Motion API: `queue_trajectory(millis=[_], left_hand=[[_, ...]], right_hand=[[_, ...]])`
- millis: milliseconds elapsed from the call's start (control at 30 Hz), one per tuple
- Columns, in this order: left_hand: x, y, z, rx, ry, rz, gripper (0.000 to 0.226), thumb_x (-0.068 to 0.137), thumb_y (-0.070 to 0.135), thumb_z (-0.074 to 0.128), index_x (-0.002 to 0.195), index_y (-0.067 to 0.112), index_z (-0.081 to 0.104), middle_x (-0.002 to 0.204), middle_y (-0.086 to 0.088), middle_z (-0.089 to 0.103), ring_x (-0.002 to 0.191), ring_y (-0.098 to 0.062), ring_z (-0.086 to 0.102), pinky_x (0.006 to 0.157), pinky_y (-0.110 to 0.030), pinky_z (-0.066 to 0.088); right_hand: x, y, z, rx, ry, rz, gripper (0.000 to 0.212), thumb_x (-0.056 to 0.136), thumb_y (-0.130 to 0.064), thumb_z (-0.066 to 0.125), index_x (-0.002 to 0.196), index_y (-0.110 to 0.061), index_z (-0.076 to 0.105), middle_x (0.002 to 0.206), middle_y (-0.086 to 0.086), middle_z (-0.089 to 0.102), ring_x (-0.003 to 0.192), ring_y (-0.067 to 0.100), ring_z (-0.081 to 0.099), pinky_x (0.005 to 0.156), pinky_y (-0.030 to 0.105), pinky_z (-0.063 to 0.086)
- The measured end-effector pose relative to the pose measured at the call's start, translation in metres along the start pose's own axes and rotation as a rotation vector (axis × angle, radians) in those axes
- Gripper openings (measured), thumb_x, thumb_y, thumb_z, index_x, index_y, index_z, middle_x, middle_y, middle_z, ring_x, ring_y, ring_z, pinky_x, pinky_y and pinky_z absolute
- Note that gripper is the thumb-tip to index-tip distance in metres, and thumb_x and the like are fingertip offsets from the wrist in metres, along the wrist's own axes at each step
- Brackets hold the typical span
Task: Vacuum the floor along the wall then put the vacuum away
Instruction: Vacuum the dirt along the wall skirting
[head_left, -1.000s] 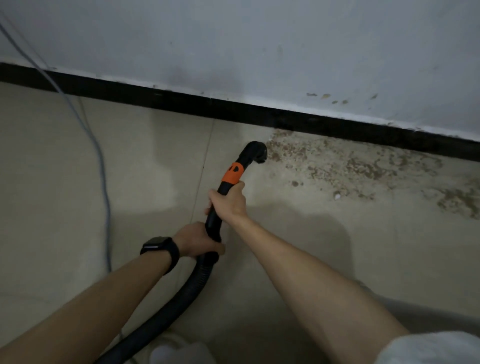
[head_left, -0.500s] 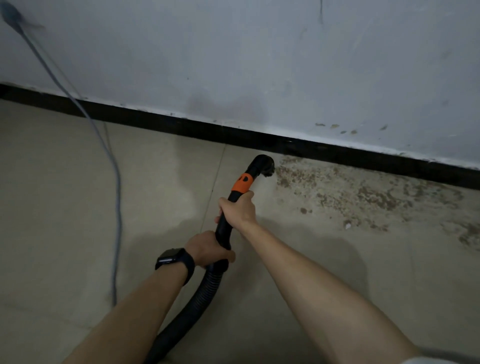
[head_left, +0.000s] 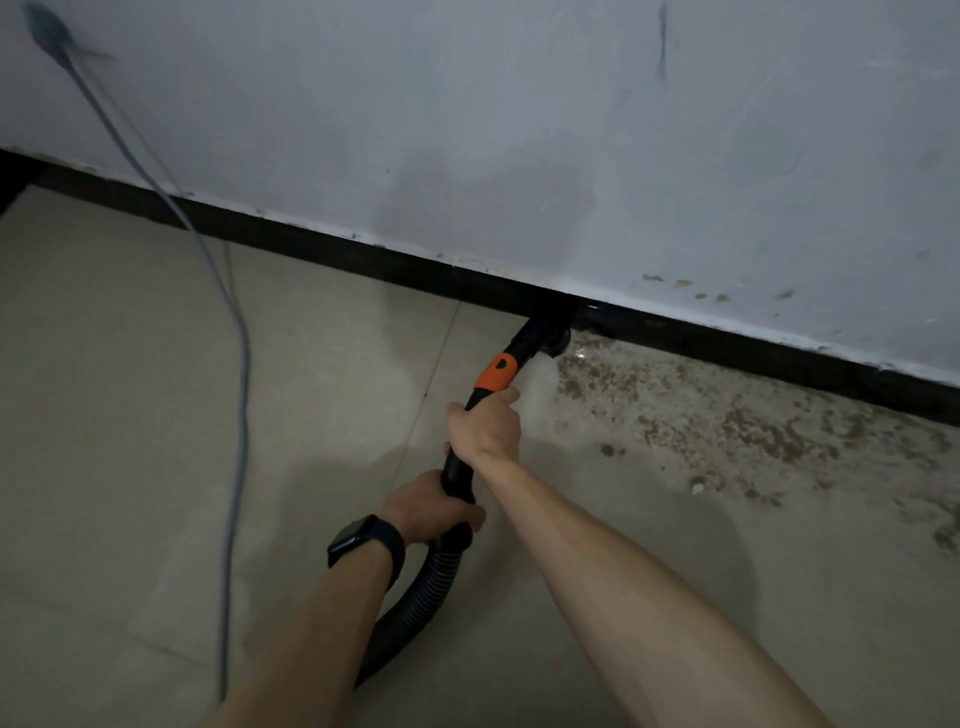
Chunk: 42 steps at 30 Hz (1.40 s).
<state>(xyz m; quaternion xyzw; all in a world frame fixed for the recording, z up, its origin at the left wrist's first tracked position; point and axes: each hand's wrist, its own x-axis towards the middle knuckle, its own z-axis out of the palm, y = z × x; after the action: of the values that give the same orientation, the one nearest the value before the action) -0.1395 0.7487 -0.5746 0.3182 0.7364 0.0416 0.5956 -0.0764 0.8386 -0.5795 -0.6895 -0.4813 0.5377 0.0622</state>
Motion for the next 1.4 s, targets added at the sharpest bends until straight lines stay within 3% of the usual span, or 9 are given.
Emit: queue_trajectory(millis=[233, 333, 433, 567, 833, 933, 1033, 1200, 1400], left_hand=[[-0.033, 0.013, 0.016, -0.159, 0.066, -0.066, 0.021, 0.072, 0.024, 0.080, 0.086, 0.015, 0.067, 0.095, -0.007, 0.072, 0.092, -0.025, 0.069, 0.084, -0.038, 0.058], [-0.049, 0.023, 0.023, -0.259, 0.075, -0.108, 0.017, 0.073, 0.019, 0.081, 0.082, 0.014, 0.067, 0.087, -0.006, 0.071, 0.085, -0.024, 0.068, 0.076, -0.034, 0.057], [-0.064, 0.033, 0.036, -0.428, 0.057, -0.123, 0.030, 0.065, 0.022, 0.086, 0.086, 0.008, 0.070, 0.084, -0.009, 0.072, 0.081, -0.027, 0.071, 0.080, -0.039, 0.059], [-0.076, 0.044, 0.057, -0.607, 0.095, -0.097, 0.021, 0.077, 0.008, 0.079, 0.091, 0.001, 0.065, 0.080, -0.013, 0.068, 0.070, -0.025, 0.066, 0.073, -0.036, 0.060], [-0.086, 0.040, 0.073, -0.630, 0.074, -0.152, 0.016, 0.072, 0.009, 0.077, 0.084, 0.002, 0.069, 0.082, -0.014, 0.072, 0.077, -0.029, 0.072, 0.073, -0.034, 0.058], [-0.087, 0.033, 0.081, -0.601, -0.001, -0.191, 0.022, 0.070, 0.014, 0.080, 0.088, 0.004, 0.072, 0.093, -0.014, 0.076, 0.087, -0.028, 0.075, 0.084, -0.036, 0.060], [-0.081, 0.020, 0.079, -0.516, -0.123, -0.213, 0.031, 0.069, 0.021, 0.081, 0.096, 0.007, 0.076, 0.106, -0.011, 0.076, 0.101, -0.026, 0.073, 0.096, -0.040, 0.056], [-0.058, 0.003, 0.081, -0.418, -0.280, -0.236, 0.040, 0.074, 0.023, 0.081, 0.111, 0.009, 0.075, 0.116, -0.005, 0.074, 0.113, -0.021, 0.066, 0.095, -0.035, 0.056], [-0.042, -0.013, 0.075, -0.348, -0.356, -0.221, 0.034, 0.082, 0.019, 0.077, 0.114, 0.008, 0.075, 0.118, -0.004, 0.073, 0.112, -0.018, 0.066, 0.091, -0.031, 0.056]], right_hand=[[-0.020, -0.003, -0.034, -0.061, -0.055, 0.015, 0.066, 0.095, -0.032, 0.059, 0.144, -0.008, 0.023, 0.106, 0.008, 0.063, 0.087, 0.025, 0.067, 0.072, 0.034, 0.056], [-0.026, -0.006, -0.048, -0.087, -0.106, 0.022, 0.068, 0.096, -0.034, 0.059, 0.146, -0.005, 0.023, 0.109, 0.010, 0.062, 0.089, 0.026, 0.066, 0.075, 0.035, 0.056], [-0.029, -0.005, -0.059, -0.150, -0.162, -0.004, 0.066, 0.097, -0.034, 0.059, 0.144, -0.003, 0.025, 0.110, 0.010, 0.060, 0.083, 0.024, 0.058, 0.070, 0.031, 0.047], [-0.028, 0.002, -0.073, -0.163, -0.174, -0.015, 0.060, 0.095, -0.034, 0.060, 0.137, -0.003, 0.031, 0.110, 0.012, 0.059, 0.083, 0.026, 0.059, 0.071, 0.031, 0.048], [-0.047, 0.010, -0.073, -0.141, -0.243, -0.070, 0.057, 0.086, -0.036, 0.061, 0.125, -0.009, 0.031, 0.107, 0.013, 0.067, 0.086, 0.031, 0.072, 0.080, 0.041, 0.062], [-0.052, 0.022, -0.071, -0.097, -0.266, -0.067, 0.063, 0.079, -0.036, 0.059, 0.129, -0.010, 0.031, 0.100, 0.013, 0.070, 0.078, 0.032, 0.074, 0.075, 0.043, 0.064], [-0.057, 0.035, -0.070, -0.095, -0.258, -0.070, 0.060, 0.085, -0.034, 0.060, 0.131, -0.009, 0.031, 0.097, 0.010, 0.068, 0.075, 0.026, 0.071, 0.064, 0.032, 0.058], [-0.052, 0.058, -0.056, -0.099, -0.267, -0.095, 0.054, 0.075, -0.038, 0.057, 0.115, -0.019, 0.025, 0.096, 0.011, 0.071, 0.076, 0.031, 0.073, 0.074, 0.046, 0.063], [-0.052, 0.071, -0.036, -0.063, -0.230, -0.124, 0.053, 0.076, -0.036, 0.056, 0.115, -0.027, 0.022, 0.093, 0.008, 0.070, 0.073, 0.031, 0.074, 0.070, 0.048, 0.064]])
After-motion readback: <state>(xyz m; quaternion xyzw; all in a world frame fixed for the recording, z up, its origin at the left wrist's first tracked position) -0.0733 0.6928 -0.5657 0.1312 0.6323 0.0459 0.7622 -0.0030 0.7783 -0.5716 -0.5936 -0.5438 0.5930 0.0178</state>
